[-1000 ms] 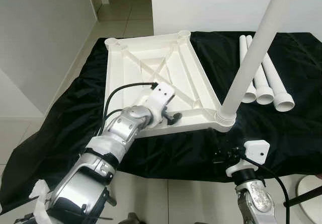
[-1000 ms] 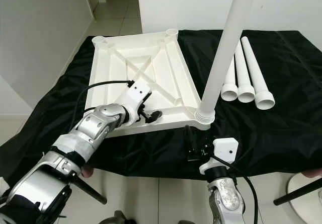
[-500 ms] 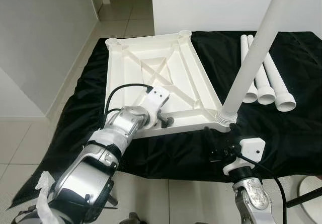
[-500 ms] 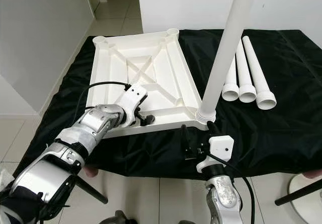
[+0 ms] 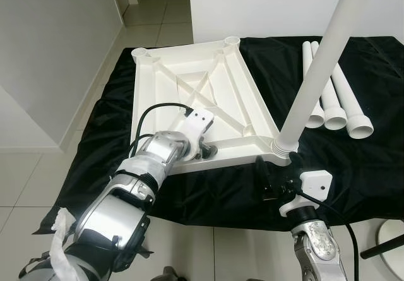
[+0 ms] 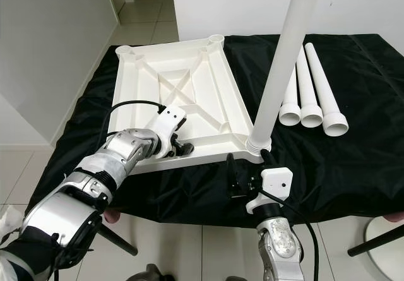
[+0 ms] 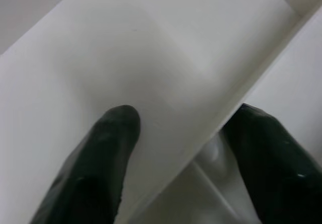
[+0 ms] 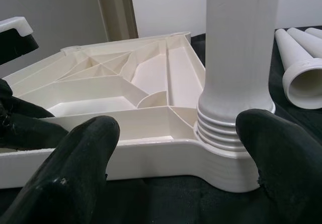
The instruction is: Building children table
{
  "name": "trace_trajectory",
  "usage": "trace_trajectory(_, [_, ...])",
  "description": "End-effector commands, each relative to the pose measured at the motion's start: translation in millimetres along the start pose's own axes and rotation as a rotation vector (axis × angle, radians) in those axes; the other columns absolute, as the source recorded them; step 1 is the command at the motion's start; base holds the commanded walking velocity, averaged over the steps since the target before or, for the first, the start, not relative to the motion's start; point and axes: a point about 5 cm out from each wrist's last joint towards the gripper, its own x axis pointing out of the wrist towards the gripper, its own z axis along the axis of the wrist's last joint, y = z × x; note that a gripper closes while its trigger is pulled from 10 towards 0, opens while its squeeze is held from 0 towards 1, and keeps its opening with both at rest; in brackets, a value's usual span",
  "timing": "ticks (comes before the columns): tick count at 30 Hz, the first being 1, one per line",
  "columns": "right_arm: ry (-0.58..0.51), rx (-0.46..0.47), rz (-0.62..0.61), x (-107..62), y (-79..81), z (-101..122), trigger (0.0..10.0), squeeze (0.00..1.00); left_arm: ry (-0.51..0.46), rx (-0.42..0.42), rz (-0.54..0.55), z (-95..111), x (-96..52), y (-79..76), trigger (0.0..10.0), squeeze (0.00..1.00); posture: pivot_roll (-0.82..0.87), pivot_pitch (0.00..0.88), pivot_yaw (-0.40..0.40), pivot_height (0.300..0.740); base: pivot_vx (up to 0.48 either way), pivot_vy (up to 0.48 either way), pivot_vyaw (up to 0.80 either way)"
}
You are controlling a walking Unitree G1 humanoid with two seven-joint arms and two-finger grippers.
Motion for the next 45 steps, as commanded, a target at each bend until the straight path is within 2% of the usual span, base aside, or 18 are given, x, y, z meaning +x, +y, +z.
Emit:
trace_trajectory(1, [0.015,-0.006,0.005,0.0,1.6,-2,10.0,0.00,0.019,0.000,0.116,-3,-1.6,10.6,0.0,0.00,-0.11,0.000,0.137,0.740,0.000,0.000,0.00])
trace_trajectory(20, [0.019,-0.018,0.010,1.6,2.1,-3,10.0,0.00,0.019,-0.033,0.131,-5,-3.7,12.9,0.0,0.00,-0.11,0.000,0.133,0.740,0.000,0.000,0.00])
trace_trajectory(25, [0.019,-0.025,0.008,3.6,1.3,-4,10.0,0.00,-0.016,-0.023,0.122,4,-1.2,5.7,0.0,0.00,-0.11,0.000,0.129,0.740,0.000,0.000,0.00])
trace_trajectory(26, [0.018,-0.026,0.007,4.6,0.7,-4,10.0,0.00,-0.052,0.006,0.101,9,0.3,0.5,10.0,0.00,-0.11,0.000,0.126,0.740,0.000,0.000,0.00])
trace_trajectory(29, [0.017,-0.027,0.005,5.8,-0.1,-3,10.0,0.00,-0.095,0.041,0.074,14,1.8,-5.9,10.0,0.00,-0.11,0.000,0.126,0.740,0.000,0.000,0.00])
trace_trajectory(30, [0.015,-0.029,0.005,6.5,-0.3,-3,10.0,0.00,-0.149,0.108,0.053,20,2.5,-13.1,10.0,0.00,-0.11,0.000,0.128,0.740,0.000,0.000,0.00])
trace_trajectory(33, [0.012,-0.032,0.003,8.1,-0.8,-3,10.0,0.00,-0.247,0.193,-0.003,28,3.4,-30.7,10.0,0.00,-0.11,0.000,0.129,0.740,0.000,0.000,0.00])
trace_trajectory(37, [0.010,-0.034,0.002,9.2,-0.8,-3,10.0,0.00,-0.264,0.196,-0.048,29,3.6,-36.8,10.0,0.00,-0.11,0.000,0.130,0.740,0.000,0.000,0.00])
trace_trajectory(39, [0.008,-0.034,0.001,10.4,-0.3,-3,10.0,0.00,-0.288,0.187,-0.105,32,2.6,-43.8,10.0,0.00,-0.10,0.000,0.129,0.740,0.000,0.000,0.00])
trace_trajectory(40, [0.007,-0.034,0.001,10.5,-0.1,-3,10.0,0.00,-0.293,0.178,-0.126,33,2.3,-46.4,10.0,1.00,-0.10,0.000,0.131,0.740,0.000,0.000,0.00])
trace_trajectory(45, [0.005,-0.032,-0.001,11.0,0.7,-4,10.0,0.00,-0.310,0.179,-0.154,37,1.4,-51.2,10.0,1.00,-0.10,0.000,0.138,0.740,0.000,0.000,0.00])
